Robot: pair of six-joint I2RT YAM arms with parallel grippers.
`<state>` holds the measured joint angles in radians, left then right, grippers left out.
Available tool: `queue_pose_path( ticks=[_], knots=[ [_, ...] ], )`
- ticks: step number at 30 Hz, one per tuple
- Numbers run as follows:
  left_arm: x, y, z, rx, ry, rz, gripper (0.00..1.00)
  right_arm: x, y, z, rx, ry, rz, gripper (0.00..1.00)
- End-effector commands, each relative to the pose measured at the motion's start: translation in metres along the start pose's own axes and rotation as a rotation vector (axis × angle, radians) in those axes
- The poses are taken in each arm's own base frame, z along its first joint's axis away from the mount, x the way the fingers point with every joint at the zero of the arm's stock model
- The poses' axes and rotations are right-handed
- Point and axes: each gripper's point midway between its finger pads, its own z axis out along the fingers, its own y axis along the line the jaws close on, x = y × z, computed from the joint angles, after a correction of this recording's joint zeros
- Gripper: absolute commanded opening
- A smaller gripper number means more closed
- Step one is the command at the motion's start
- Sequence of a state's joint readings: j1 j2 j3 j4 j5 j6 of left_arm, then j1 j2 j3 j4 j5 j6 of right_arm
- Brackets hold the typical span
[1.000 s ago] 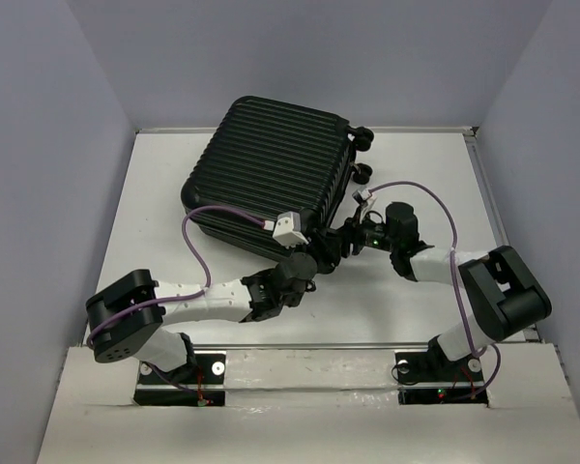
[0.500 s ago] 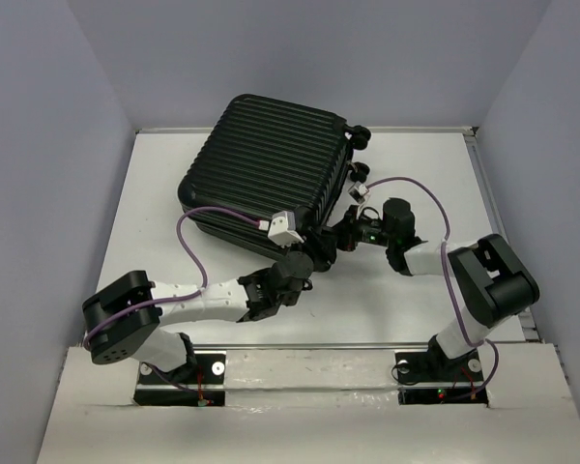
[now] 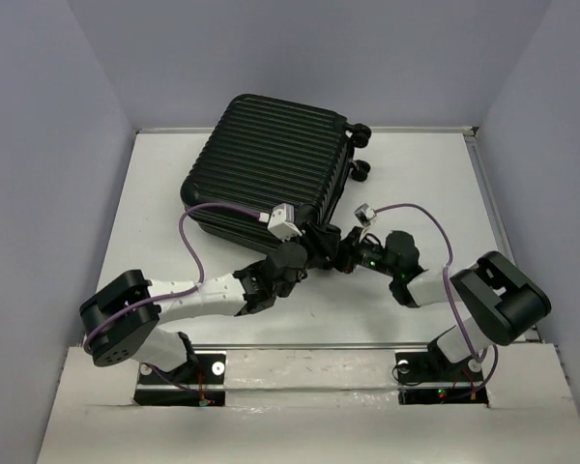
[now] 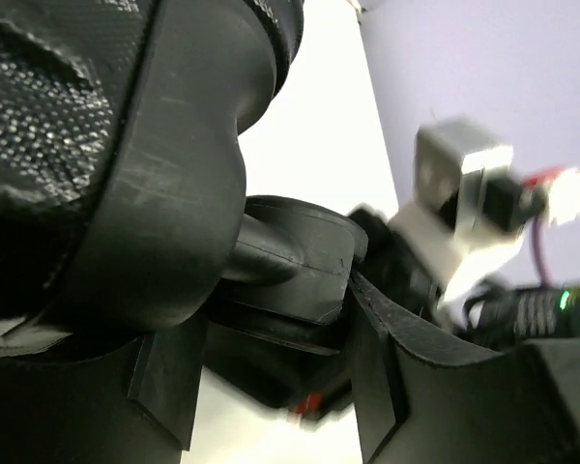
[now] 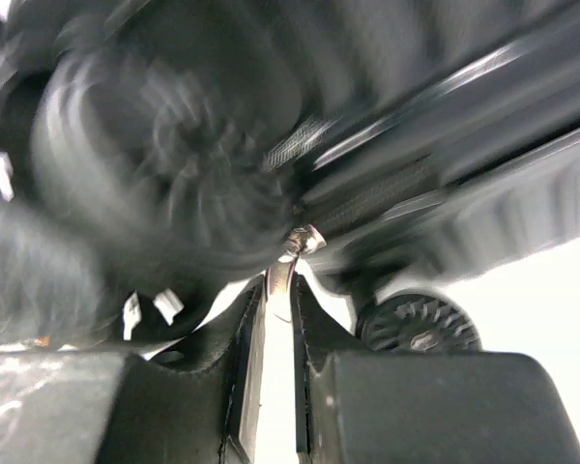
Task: Pack the luggage
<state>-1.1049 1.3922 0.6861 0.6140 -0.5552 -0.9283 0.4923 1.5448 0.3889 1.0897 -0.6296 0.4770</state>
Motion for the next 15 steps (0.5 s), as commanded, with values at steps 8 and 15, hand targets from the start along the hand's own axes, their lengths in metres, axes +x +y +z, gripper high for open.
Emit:
queue_pose_path(
  ticks=[8,15],
  knots=[
    [-0.092,-0.155,0.007,0.401,-0.081,-0.147,0.06,0.017,0.101,-0.005,-0.167,-0.132,-0.020,0.07],
    [-0.070,-0.214,0.008,0.520,0.073,-0.095,0.06,-0.005,0.125,0.042,-0.150,-0.277,0.002,0.07]
  ],
)
